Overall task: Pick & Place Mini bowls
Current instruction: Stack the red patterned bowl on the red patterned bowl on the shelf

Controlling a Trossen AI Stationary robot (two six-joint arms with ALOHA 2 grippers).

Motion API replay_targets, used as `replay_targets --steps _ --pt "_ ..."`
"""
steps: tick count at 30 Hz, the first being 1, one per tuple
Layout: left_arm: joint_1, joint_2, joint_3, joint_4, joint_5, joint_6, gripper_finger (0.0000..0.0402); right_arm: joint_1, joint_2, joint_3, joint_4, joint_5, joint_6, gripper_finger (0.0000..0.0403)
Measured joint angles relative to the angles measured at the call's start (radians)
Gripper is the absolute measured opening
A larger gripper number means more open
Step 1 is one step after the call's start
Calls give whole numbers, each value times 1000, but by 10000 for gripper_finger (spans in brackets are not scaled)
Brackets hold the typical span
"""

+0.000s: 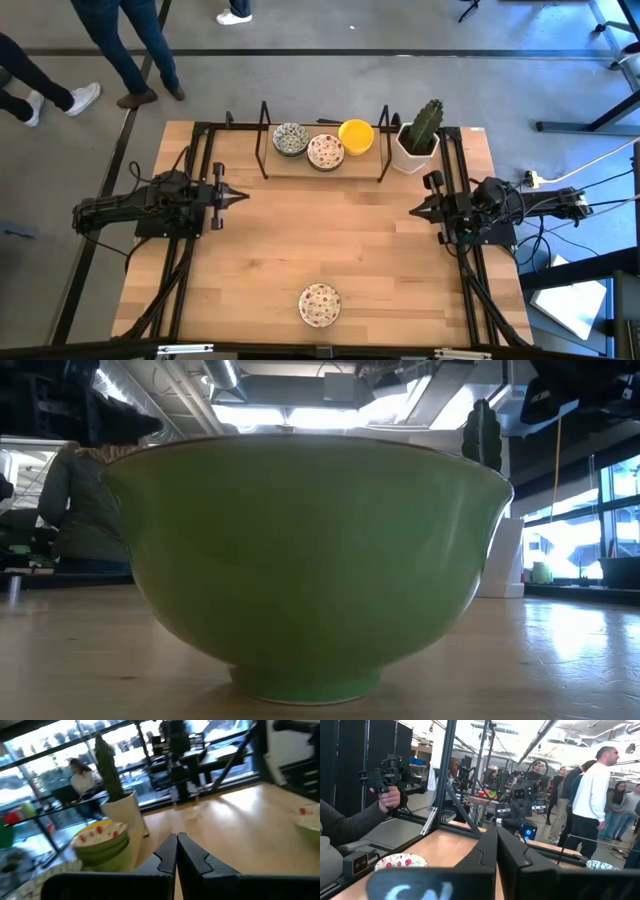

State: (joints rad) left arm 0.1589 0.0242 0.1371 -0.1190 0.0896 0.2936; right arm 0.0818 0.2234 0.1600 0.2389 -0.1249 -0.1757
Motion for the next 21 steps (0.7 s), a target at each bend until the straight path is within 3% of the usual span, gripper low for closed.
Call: replay_targets --steps 11,15,21 --pt "0 0 0 -3 -46 -54 8 0 0 0 -25 0 -18 8" --pt "-3 4 2 131 -37 -161 4 0 0 0 -24 0 -33 3" --pt "-58 163 37 249 -1 -161 3 0 0 0 -22 1 -35 10"
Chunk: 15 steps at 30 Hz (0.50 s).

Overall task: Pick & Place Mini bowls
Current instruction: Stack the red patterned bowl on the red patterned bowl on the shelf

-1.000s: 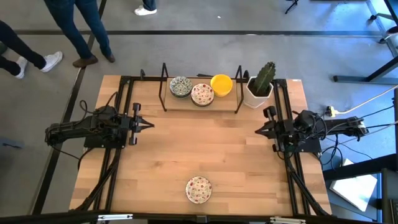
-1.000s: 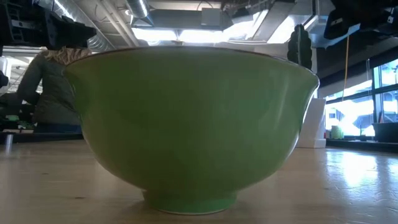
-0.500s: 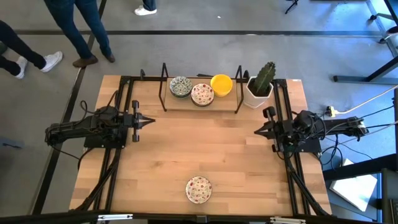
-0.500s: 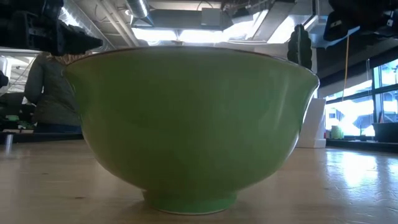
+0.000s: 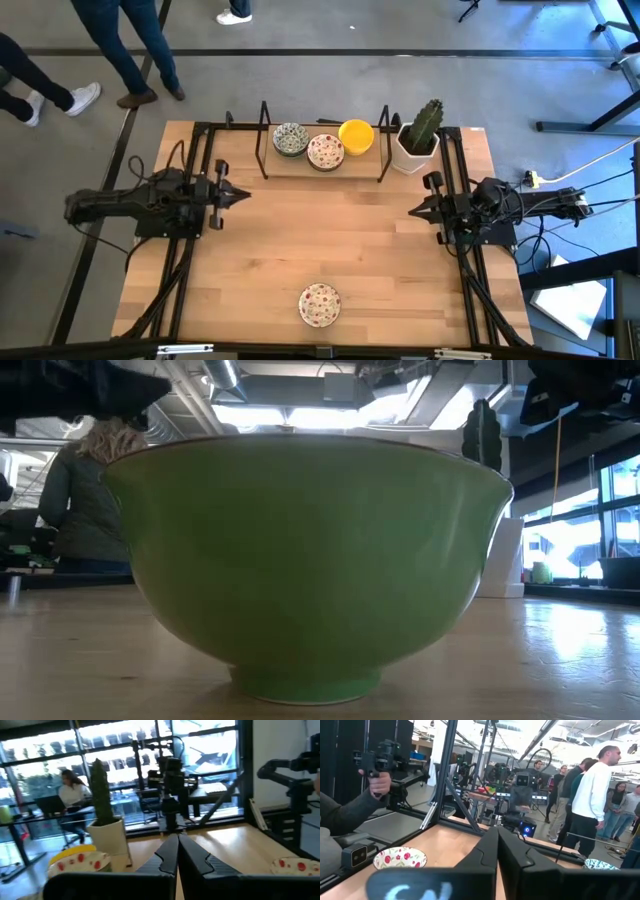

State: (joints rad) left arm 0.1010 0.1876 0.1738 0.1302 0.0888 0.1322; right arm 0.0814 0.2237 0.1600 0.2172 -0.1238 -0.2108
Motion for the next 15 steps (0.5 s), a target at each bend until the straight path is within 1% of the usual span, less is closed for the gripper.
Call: replay_targets --steps 3,6,8,11,15 --pt "-47 154 62 56 -10 -6 2 0 0 0 1 8 0 6" --pt "-107 332 164 66 -30 -16 3 0 0 0 1 10 5 3" --pt "-152 459 246 49 -64 -23 3 0 0 0 0 10 13 6" --pt "-218 657 391 -22 -101 -18 3 0 0 0 0 10 17 12" --pt "-291 899 601 -182 -155 -3 4 0 0 0 -6 9 18 10"
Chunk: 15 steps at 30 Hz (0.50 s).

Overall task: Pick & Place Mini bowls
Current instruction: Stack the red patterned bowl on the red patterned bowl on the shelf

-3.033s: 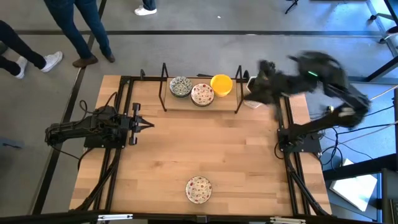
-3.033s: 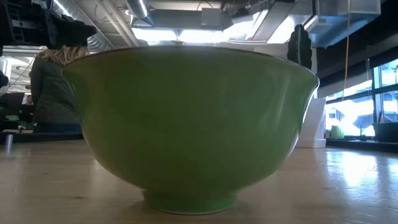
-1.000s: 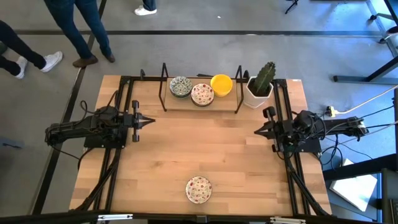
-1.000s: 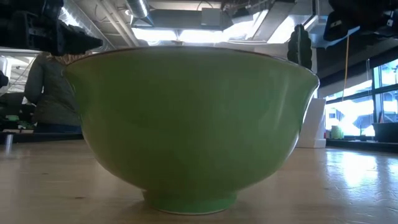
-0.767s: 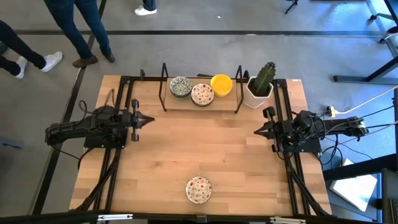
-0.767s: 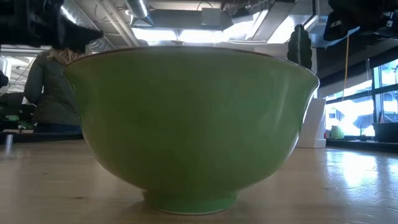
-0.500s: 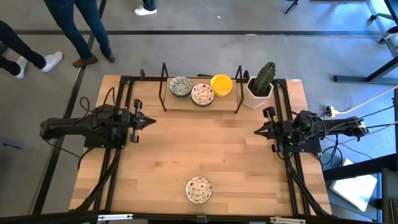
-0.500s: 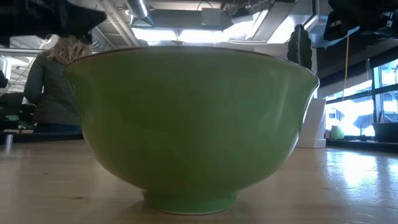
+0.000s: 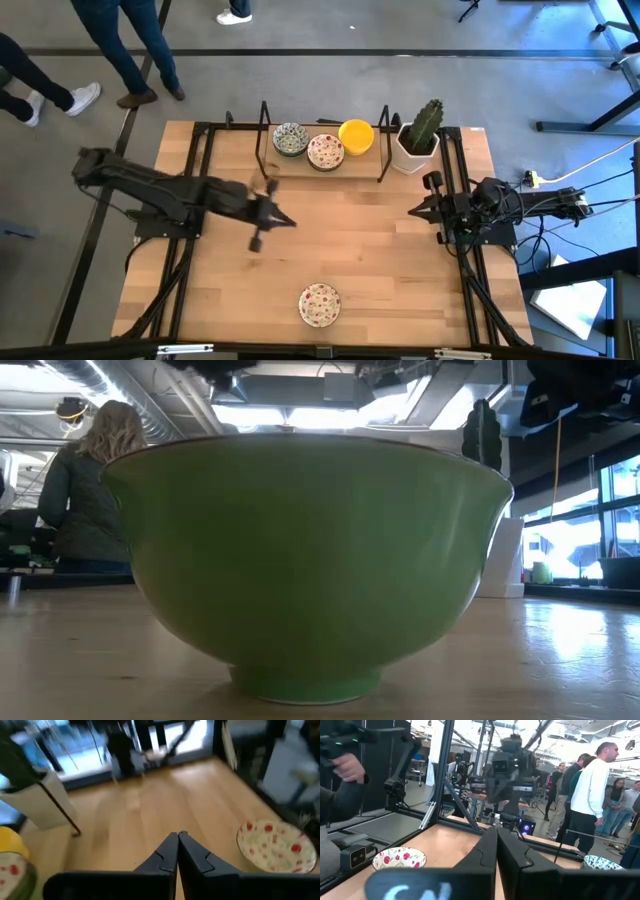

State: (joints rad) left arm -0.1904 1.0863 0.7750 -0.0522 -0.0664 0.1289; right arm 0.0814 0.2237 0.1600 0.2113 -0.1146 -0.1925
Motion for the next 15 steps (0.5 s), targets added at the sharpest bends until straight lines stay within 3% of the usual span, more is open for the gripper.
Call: replay_targets --steps 6,12,15 --pt "-81 305 264 -247 -52 -11 27 0 0 0 -2 -1 0 4" --pt "-118 537 439 -458 -3 -63 95 0 0 0 -6 -1 8 18" --pt "-120 629 489 -477 38 -64 136 0 0 0 -7 -2 21 19"
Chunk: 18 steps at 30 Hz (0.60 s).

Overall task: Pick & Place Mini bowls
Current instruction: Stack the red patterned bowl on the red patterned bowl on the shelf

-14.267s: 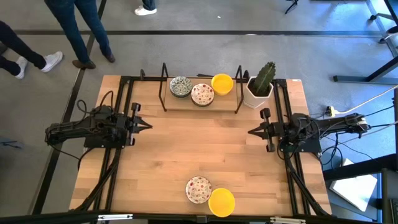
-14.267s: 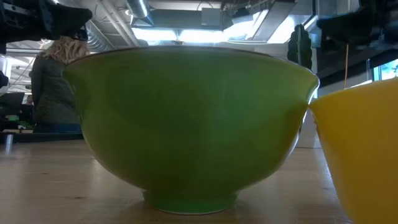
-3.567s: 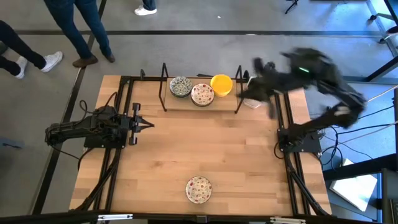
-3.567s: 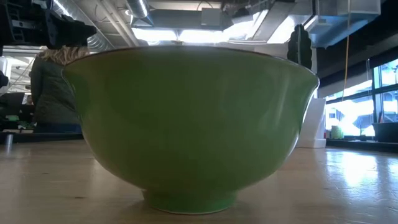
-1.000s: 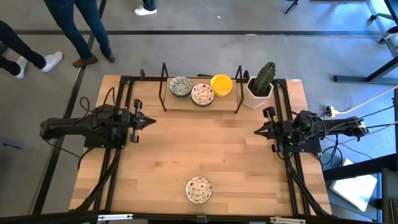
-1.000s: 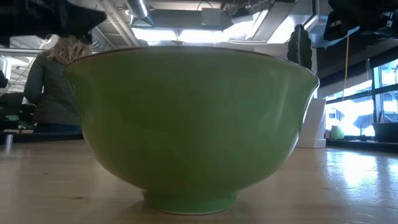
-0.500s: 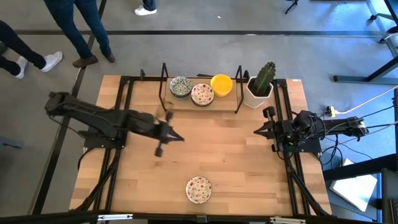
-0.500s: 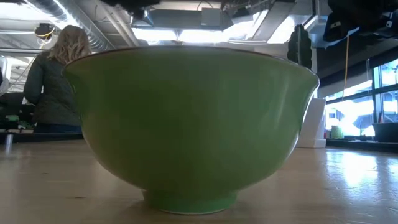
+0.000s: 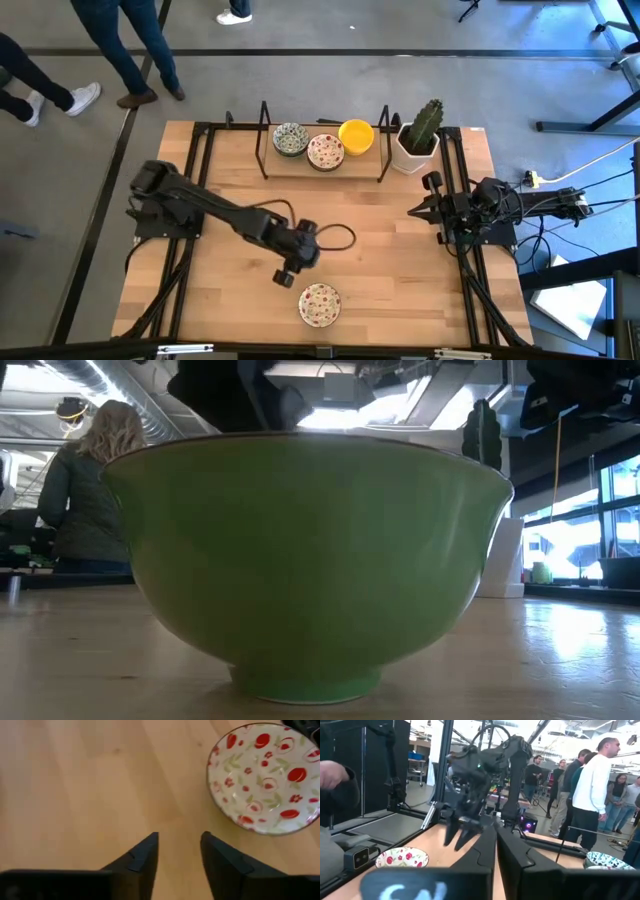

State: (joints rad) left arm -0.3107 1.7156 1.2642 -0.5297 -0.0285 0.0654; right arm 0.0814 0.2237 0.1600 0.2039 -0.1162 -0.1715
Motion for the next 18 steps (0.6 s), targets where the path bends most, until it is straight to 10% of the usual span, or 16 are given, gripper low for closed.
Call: replay_targets --steps 18 --pt "-8 164 104 122 163 -177 237 0 0 0 -8 -1 18 20"
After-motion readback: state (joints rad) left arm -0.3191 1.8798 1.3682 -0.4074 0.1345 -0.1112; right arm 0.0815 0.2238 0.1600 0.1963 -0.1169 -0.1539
